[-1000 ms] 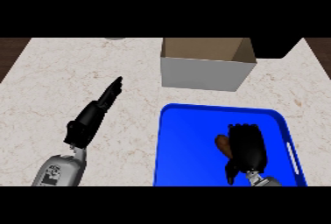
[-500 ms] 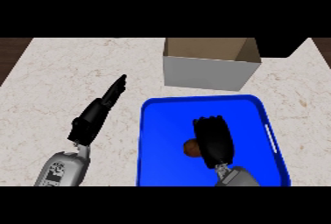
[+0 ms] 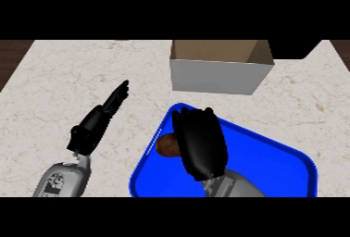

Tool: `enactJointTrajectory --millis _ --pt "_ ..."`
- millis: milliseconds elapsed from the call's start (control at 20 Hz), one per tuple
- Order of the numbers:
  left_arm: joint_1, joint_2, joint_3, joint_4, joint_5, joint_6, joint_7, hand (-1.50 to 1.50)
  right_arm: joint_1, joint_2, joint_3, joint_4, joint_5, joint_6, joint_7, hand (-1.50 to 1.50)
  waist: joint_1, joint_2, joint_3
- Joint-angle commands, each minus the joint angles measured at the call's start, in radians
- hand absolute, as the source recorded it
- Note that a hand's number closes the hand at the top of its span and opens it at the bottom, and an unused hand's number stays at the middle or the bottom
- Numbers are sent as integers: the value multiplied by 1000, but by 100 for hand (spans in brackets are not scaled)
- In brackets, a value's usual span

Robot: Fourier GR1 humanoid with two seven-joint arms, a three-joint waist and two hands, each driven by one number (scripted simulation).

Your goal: Pick the sweet potato from the tray and place it in the cardboard box

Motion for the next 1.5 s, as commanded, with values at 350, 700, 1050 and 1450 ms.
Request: enactJointTrajectory --millis 350,700,1050,1450 --pt "-30 -9 32 8 16 -11 20 0 -221 6 35 -397 -160 168 335 150 -9 -1 0" --pt "12 -8 2 -49 -13 -18 42 0 -302 6 -69 -330 -175 126 399 150 -5 -1 1" --pt "-38 -16 38 53 -11 -23 -18 0 -465 6 -299 -177 -221 147 303 150 -6 2 0" --pt "-37 -25 47 35 -4 -32 4 0 -542 6 -446 85 -213 -26 147 150 0 5 0"
